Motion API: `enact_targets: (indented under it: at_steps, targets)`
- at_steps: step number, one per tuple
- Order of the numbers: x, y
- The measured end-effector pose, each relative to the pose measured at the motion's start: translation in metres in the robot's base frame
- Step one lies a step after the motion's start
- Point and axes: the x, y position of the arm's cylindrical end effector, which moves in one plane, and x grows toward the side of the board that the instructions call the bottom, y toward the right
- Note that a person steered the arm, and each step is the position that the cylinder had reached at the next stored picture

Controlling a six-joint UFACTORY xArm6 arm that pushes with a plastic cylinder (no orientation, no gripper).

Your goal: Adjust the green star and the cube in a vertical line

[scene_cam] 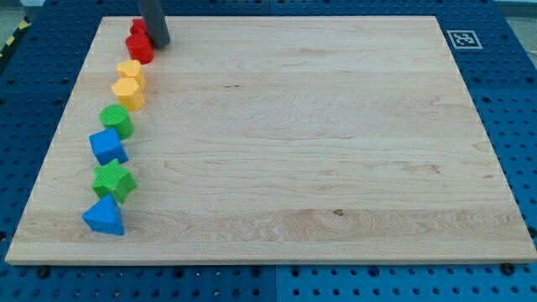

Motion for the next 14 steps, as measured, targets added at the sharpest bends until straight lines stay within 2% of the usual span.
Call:
enact_targets:
  at_steps: [2, 4, 5, 6, 8, 9, 11, 14]
  targets:
    - [0.000, 0.070]
    - [0.000, 0.081]
    - [0.026, 0.103]
    - [0.101, 0.131]
    - [0.264, 0.132]
    - [0.283, 0.127]
    - [0.286, 0.127]
    - [0.292, 0.079]
